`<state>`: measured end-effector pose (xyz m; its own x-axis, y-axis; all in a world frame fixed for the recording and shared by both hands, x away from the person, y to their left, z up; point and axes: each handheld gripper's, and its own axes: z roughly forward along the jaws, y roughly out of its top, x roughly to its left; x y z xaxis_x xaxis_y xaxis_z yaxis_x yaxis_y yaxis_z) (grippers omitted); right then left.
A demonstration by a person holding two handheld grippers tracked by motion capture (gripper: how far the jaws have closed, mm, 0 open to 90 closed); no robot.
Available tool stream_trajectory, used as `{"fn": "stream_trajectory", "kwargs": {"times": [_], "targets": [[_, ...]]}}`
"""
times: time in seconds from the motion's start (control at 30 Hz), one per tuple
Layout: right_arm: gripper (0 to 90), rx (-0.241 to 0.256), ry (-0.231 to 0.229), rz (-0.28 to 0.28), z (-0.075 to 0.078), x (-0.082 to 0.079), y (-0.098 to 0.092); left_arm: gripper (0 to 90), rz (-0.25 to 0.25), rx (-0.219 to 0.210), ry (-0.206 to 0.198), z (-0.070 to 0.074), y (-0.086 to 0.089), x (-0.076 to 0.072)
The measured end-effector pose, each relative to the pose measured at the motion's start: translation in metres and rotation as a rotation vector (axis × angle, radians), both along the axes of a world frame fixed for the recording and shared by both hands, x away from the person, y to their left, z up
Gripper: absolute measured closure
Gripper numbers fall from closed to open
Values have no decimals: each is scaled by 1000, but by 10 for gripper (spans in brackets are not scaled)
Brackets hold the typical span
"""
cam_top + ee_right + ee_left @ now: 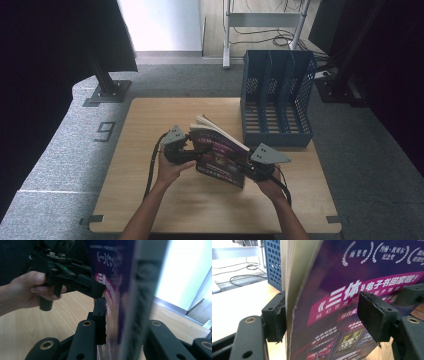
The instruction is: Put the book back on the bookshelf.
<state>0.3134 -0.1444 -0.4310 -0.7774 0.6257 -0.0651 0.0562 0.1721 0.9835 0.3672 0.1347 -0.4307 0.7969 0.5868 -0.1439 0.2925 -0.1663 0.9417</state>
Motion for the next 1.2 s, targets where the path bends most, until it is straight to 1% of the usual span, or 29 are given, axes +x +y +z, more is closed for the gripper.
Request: {"fn": "stream_trajectory", "kwargs": {"times": [0.07, 0.23, 0.37, 0.5, 0.67, 0.8, 0.93, 1.03, 1.1, 1.2], "targets": [[729, -8, 4, -6, 1, 4, 3, 281, -1, 2, -1, 0, 0, -1], [765, -8, 15, -22, 2, 10, 6, 282, 2, 6, 1, -1, 0, -1], [802, 7, 32, -43, 1, 13, 5, 285, 1, 7, 0, -1, 0, -2], [809, 21, 42, -51, 1, 14, 3, 280, 18, 16, -9, -1, 2, -7], [810, 28, 38, -49, 0, 13, 3, 279, 48, 28, -1, -5, 7, -13], [810, 48, 41, -52, -2, 14, 2, 279, 67, 44, 17, -13, 12, -18], [811, 50, 47, -58, -1, 17, 2, 279, 92, 55, 34, -21, 19, -26], [811, 59, 51, -56, -2, 19, 0, 279, 114, 57, 55, -32, 25, -33], [811, 61, 55, -59, -2, 19, 0, 279, 123, 64, 67, -40, 29, -36], [811, 63, 58, -61, -2, 19, -1, 279, 135, 62, 95, -52, 33, -40]]}}
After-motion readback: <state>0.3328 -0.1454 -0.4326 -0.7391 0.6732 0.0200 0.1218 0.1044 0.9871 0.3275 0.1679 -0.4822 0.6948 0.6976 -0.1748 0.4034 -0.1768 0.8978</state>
